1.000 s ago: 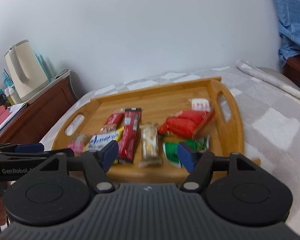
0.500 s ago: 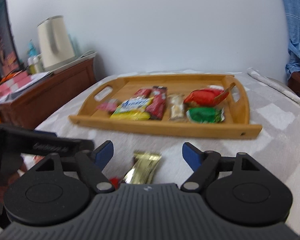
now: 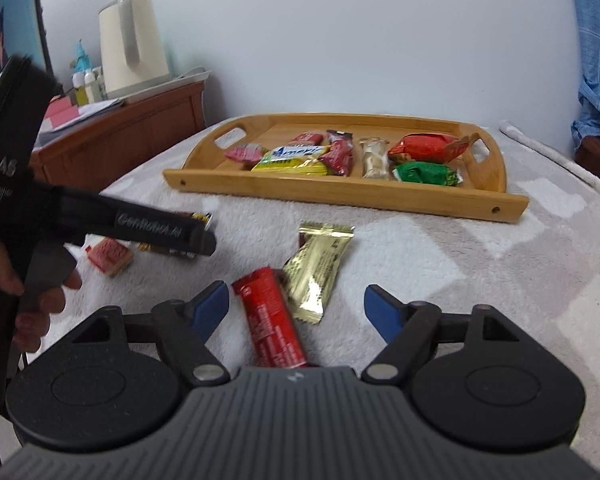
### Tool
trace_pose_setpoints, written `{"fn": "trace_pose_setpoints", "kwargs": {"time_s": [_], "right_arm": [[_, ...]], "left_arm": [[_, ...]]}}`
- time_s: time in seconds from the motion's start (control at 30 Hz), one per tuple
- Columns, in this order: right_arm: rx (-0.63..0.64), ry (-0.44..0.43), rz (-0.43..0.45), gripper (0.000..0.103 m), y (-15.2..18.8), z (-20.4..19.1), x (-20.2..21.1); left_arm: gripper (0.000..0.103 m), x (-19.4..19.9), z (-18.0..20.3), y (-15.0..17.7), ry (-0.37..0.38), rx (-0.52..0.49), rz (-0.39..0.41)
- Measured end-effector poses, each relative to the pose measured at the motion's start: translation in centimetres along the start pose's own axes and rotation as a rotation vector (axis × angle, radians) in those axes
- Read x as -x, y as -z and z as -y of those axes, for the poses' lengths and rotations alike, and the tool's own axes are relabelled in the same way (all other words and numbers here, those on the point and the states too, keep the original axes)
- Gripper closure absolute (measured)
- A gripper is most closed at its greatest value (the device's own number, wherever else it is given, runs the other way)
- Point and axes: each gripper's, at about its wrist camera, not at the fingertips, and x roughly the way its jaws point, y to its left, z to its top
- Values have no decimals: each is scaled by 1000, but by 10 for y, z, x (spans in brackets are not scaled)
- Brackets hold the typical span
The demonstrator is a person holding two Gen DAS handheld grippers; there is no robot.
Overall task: Organize snacks
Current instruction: 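Grasp the nut bar with the left tool while the right tool grasps the red bar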
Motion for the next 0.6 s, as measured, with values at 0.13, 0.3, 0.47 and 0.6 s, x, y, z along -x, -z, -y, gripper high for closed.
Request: {"fn": "trace_pose_setpoints", "kwargs": {"time_s": [0.13, 0.3, 0.47, 0.6], "right_arm": [[27, -1, -15, 29, 4, -9, -3], [36, 4, -30, 59, 8, -14, -5], [40, 17, -14, 74, 8, -14, -4], [12, 22, 13, 74, 5, -9, 0]], "left_arm": [[26, -4, 2, 0, 14, 13, -11], [41, -2, 6, 1, -9, -11, 6], [53, 5, 12, 3, -7, -31, 21], [56, 8, 14, 2, -14, -27, 25]]}}
